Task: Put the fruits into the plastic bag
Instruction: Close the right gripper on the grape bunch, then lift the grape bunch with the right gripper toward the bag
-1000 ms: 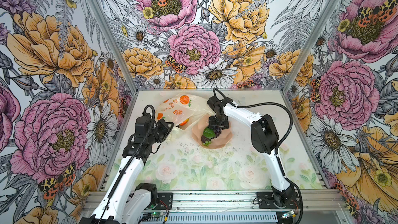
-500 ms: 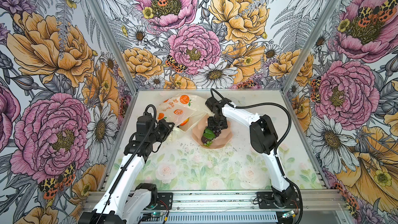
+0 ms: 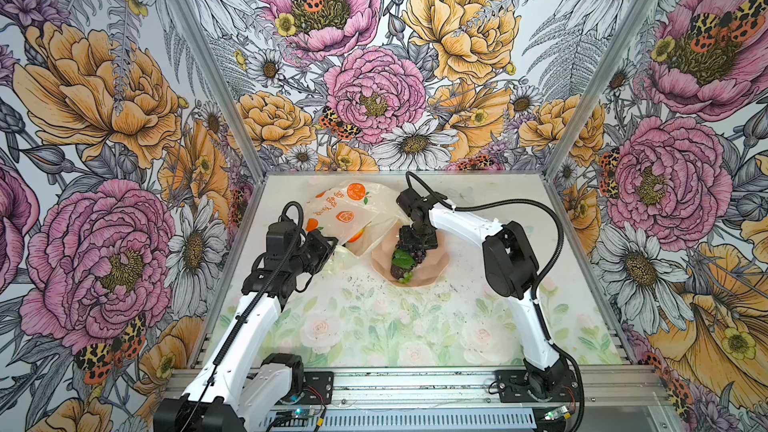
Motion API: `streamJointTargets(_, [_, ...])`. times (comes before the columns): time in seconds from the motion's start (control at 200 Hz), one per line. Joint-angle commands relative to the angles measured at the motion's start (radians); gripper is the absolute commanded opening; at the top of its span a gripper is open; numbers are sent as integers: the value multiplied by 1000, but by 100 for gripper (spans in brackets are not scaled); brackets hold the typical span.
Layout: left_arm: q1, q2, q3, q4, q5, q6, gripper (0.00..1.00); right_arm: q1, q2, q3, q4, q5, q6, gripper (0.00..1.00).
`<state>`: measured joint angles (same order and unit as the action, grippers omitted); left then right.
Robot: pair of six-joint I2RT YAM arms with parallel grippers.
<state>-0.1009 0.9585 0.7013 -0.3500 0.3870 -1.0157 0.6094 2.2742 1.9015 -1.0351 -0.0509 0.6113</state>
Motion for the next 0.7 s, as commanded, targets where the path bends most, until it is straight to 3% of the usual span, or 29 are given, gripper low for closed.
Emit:
streamJointTargets(0.0, [-5,-24,16,9,12,-3,0,-10,-32,-32,39,-8,-8,69])
streamJointTargets(0.195, [-9,-48,-2,6,-1,-17,0,-10,-68,-77,82,-5,0,56])
streamJointTargets(0.515, [-16,-44,9,4,1,-11,0,-22,-250,-270,315,-17,8,24])
streamJointTargets(0.695, [-17,-51,13,-1,9,3,0,-47,-358,-371,442,-75,18,20])
